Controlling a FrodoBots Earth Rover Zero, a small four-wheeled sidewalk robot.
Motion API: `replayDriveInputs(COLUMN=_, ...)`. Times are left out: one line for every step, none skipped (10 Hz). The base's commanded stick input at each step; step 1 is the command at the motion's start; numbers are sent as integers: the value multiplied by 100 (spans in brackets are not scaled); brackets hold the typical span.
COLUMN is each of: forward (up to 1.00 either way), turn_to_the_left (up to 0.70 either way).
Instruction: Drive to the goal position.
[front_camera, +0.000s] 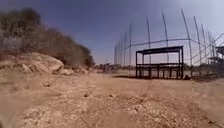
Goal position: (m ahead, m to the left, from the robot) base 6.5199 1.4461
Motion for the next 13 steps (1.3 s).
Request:
replayDriveInputs(forward=50, turn_to_the_left=0)
replayDriveInputs(forward=50, turn_to_the_left=0)
replayDriveInputs(forward=50, turn_to_the_left=0)
replayDriveInputs(forward=50, turn_to_the_left=0)
replayDriveInputs(forward=50, turn_to_the_left=0)
replayDriveInputs(forward=50, turn_to_the_left=0)
replayDriveInputs(forward=50, turn_to_the_left=0)
replayDriveInputs(forward=50, turn_to_the_left=0)
replayDriveInputs(forward=50, turn_to_the_left=0)
replayDriveInputs(forward=50, turn_to_the_left=0)
replayDriveInputs(forward=50, turn_to_the_left=0)
replayDriveInputs(forward=50, turn_to_the_left=0)
replayDriveInputs(forward=50, turn_to_the_left=0)
